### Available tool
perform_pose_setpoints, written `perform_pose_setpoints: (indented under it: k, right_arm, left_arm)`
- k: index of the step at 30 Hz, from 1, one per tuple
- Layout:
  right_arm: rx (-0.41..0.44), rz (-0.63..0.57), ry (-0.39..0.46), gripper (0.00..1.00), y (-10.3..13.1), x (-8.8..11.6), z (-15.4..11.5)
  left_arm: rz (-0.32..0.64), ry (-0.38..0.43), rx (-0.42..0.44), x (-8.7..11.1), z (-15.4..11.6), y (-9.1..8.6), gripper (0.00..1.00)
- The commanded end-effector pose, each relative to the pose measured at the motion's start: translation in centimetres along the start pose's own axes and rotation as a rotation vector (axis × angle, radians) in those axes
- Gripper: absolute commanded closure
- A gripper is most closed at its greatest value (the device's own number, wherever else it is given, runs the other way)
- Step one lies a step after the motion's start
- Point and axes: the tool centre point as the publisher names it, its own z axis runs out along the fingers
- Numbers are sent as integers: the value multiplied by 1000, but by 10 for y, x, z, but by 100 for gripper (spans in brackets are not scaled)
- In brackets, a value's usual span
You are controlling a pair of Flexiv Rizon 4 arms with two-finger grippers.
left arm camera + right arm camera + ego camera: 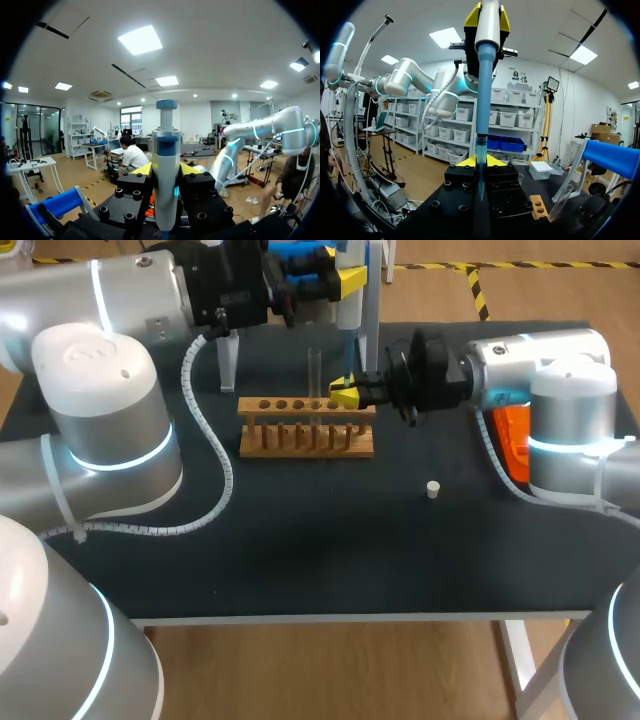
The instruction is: Invert the test tube, pick up the pipette, mount the tip to pipette, aspirate from beaker and dispense into the tube, eject the tip, return the pipette, and cap with the stopper.
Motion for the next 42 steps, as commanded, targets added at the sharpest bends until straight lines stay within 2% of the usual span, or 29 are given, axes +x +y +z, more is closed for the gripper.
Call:
perform_pose_setpoints:
  k: [1,6,7,8,9,10,17,29,37,42]
  right_arm:
    - [0,-6,2,100,17,-3,1]
    - [8,-8,3,100,15,-3,1]
    - [17,-4,2,85,12,-3,0]
    - [26,-4,1,58,10,-1,0]
    - [32,1,0,16,7,0,0]
    - [36,5,2,0,3,2,0]
    - [78,10,6,0,-15,11,-11]
    - [155,27,-22,0,-40,29,-52]
    - [166,59,-31,0,-47,40,-70]
    - [166,59,-31,0,-47,40,-70]
  left_arm:
    - [-2,-3,-5,0,1,11,100]
    - [-2,-3,-5,0,1,11,100]
    - [-2,-3,-5,0,1,11,100]
    - [-2,-3,-5,0,1,11,100]
    - [-2,-3,-5,0,1,11,100]
    - [-2,-3,-5,0,1,11,100]
    - [-2,-3,-5,0,1,11,100]
    - [-2,-3,-5,0,1,11,100]
    - [-2,-3,-5,0,1,11,100]
    - [-2,-3,-5,0,1,11,100]
